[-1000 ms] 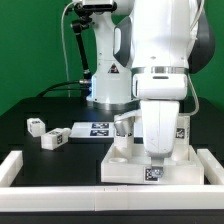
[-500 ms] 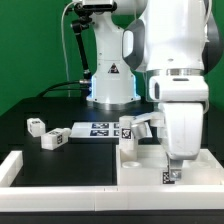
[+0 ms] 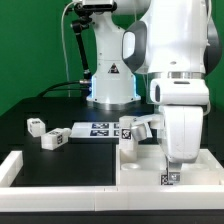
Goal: Assemble square table
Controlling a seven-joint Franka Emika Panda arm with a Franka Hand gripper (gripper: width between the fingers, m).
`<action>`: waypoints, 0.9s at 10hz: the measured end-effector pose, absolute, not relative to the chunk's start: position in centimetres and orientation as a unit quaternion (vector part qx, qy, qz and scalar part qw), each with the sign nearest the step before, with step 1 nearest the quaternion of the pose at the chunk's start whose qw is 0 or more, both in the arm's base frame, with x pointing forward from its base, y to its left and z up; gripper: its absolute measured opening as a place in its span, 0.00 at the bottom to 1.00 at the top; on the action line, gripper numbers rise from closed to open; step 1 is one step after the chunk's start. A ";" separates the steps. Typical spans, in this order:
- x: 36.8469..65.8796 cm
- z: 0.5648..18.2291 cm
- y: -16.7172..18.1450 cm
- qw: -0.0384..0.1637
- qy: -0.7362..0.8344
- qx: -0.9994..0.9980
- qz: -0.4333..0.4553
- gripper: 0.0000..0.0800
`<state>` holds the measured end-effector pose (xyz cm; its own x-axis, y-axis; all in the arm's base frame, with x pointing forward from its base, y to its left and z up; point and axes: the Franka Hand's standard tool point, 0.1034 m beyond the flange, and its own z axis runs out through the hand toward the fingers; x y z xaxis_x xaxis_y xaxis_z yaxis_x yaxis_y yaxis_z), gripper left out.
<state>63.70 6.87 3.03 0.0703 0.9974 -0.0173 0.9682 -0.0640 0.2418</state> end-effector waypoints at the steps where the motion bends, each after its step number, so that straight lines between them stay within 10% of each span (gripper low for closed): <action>1: 63.7 3.0 6.8 0.095 0.677 0.726 0.077 0.32; 2: 63.7 3.0 6.8 0.095 0.677 0.726 0.076 0.32; 4: 63.7 3.0 6.7 0.095 0.677 0.726 0.076 0.71; 9: 63.7 3.0 6.7 0.095 0.677 0.726 0.076 0.81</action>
Offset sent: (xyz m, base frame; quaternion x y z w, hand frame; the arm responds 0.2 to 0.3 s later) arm 0.0000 0.0000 0.0000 0.0000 0.0000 0.0000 1.0000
